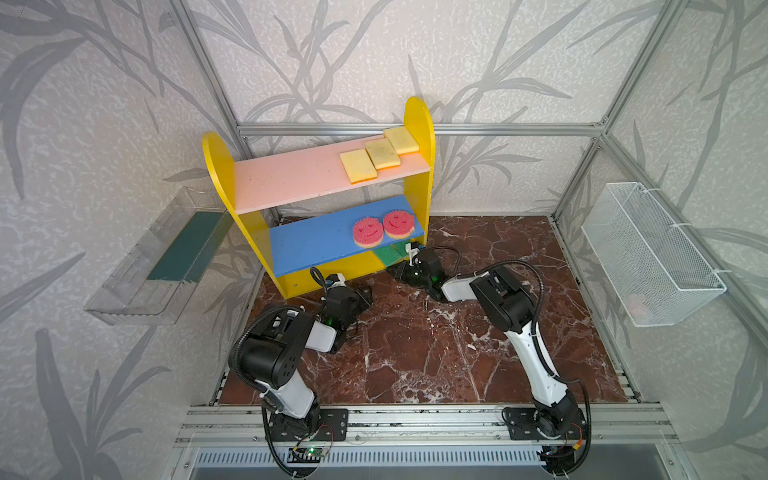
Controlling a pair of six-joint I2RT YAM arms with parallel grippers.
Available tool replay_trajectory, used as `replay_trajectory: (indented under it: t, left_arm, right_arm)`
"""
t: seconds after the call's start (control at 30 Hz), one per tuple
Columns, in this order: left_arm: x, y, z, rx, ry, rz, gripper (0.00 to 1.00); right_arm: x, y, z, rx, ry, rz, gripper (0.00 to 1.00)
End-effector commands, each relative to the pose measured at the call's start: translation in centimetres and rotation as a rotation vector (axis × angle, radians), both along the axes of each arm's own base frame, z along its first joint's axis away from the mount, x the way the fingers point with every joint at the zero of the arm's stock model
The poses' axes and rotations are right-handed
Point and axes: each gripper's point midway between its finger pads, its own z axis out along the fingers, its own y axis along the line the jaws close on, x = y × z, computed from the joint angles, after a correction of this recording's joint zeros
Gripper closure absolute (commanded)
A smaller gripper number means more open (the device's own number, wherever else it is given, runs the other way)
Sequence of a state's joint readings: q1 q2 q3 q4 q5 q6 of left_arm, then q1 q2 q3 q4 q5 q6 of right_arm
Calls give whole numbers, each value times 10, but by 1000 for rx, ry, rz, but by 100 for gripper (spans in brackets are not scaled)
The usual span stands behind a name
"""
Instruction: Place and organize the cleaning sponges onto the shelf
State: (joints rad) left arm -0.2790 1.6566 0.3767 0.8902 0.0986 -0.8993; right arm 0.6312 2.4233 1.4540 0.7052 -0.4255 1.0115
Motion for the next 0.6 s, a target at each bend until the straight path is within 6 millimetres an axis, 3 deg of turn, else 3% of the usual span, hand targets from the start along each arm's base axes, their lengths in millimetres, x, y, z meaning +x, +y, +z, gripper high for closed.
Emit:
replay_trajectory:
  t: [0.0,0.2,0.3,0.4,0.57]
  left_arm:
    - [5,4,4,9,-16,18,53]
    - [4,5,3,12,-14,19,53]
    - [3,5,3,16,-14,16,53]
    - [1,6,1,21,-13,18,53]
    - [0,5,-1,14,-15,17,53]
  right_arm:
    - [-5,8,-20,-23,40,4,91]
    - [-4,11,-13,-16,29,9,90]
    - [-12,0,-14,-34,33,10,71]
    - [-16,-27,-18,-50,40,-35,54]
    - [-6,-52,-20,-20,52,-84,49]
